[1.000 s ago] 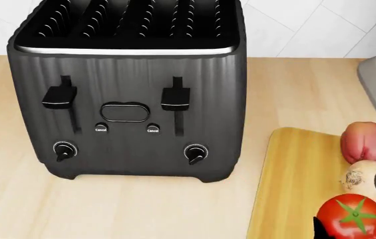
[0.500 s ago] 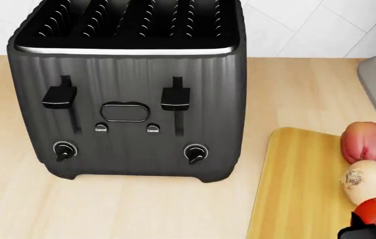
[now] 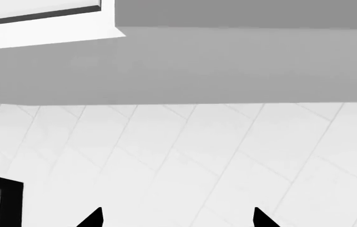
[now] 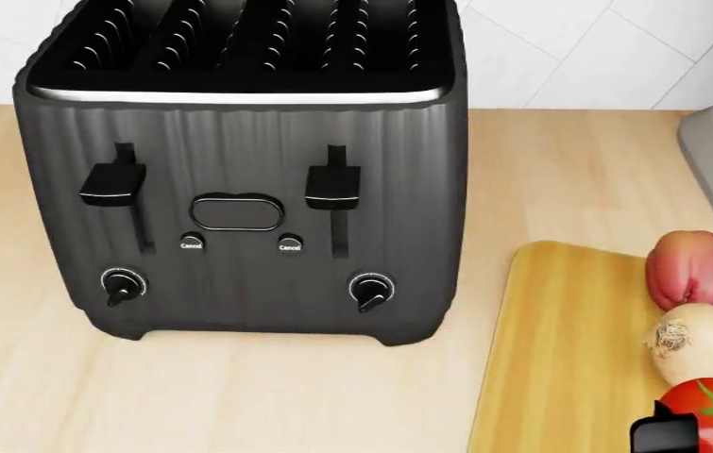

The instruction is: Place the avocado, onion, tomato and bell pepper on the cutting board.

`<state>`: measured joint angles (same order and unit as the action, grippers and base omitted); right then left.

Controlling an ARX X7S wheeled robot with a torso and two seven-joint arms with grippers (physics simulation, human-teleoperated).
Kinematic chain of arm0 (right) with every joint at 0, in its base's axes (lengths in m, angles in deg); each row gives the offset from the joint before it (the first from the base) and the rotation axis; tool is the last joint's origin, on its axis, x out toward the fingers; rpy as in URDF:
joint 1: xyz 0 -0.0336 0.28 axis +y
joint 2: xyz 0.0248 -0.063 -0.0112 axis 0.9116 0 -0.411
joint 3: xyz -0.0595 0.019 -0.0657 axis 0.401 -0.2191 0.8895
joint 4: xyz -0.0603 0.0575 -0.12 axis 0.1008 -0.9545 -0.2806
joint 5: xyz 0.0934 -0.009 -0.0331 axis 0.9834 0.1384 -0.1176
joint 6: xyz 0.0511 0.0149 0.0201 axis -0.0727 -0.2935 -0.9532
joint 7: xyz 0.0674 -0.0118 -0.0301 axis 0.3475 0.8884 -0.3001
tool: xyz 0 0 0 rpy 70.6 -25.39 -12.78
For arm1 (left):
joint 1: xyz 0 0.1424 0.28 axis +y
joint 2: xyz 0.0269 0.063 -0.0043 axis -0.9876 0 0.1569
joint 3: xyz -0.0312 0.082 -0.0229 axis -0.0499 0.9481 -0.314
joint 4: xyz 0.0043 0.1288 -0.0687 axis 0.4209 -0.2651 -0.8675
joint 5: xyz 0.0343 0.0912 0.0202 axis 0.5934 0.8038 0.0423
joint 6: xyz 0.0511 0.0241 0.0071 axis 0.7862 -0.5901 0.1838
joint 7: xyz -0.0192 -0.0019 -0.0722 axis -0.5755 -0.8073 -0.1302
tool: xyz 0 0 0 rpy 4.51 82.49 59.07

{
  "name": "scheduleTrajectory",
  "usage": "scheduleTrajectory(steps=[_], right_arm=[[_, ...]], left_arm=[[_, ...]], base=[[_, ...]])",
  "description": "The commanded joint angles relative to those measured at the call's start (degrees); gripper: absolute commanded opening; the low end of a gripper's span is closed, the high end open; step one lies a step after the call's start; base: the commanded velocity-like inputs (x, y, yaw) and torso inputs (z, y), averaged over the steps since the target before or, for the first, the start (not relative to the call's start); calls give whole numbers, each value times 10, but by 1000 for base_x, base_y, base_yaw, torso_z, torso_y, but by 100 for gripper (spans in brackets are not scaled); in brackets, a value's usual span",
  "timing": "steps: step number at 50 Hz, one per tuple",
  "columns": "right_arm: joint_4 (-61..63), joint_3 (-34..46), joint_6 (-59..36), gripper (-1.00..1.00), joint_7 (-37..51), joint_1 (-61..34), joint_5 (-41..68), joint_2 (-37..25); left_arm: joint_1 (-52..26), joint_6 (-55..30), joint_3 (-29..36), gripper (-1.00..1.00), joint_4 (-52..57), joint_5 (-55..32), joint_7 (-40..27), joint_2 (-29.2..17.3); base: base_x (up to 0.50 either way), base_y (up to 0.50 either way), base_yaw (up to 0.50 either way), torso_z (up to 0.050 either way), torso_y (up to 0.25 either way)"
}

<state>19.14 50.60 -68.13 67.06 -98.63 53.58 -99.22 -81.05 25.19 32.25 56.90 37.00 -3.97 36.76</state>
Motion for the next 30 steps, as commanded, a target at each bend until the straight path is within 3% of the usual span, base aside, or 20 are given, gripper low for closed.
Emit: scheduleTrajectory(steps=[1, 25, 26, 30], right_arm=[[-22, 17, 27, -100, -23, 15, -44, 16], [-28, 27, 58, -100, -26, 36, -56, 20], [-27, 25, 56, 100, -25, 34, -54, 19], [-22, 13, 39, 100, -17, 19, -43, 14]], left_arm=[[7, 6, -1, 100, -2, 1, 0, 0], [4, 4, -1, 100, -2, -3, -2, -2], [4, 4, -1, 100, -2, -3, -2, -2], [6, 5, -1, 100, -2, -3, -2, -2]], base=[[0, 0, 0, 0, 0], [0, 0, 0, 0, 0], [0, 0, 3, 0, 0], [0, 0, 0, 0, 0]])
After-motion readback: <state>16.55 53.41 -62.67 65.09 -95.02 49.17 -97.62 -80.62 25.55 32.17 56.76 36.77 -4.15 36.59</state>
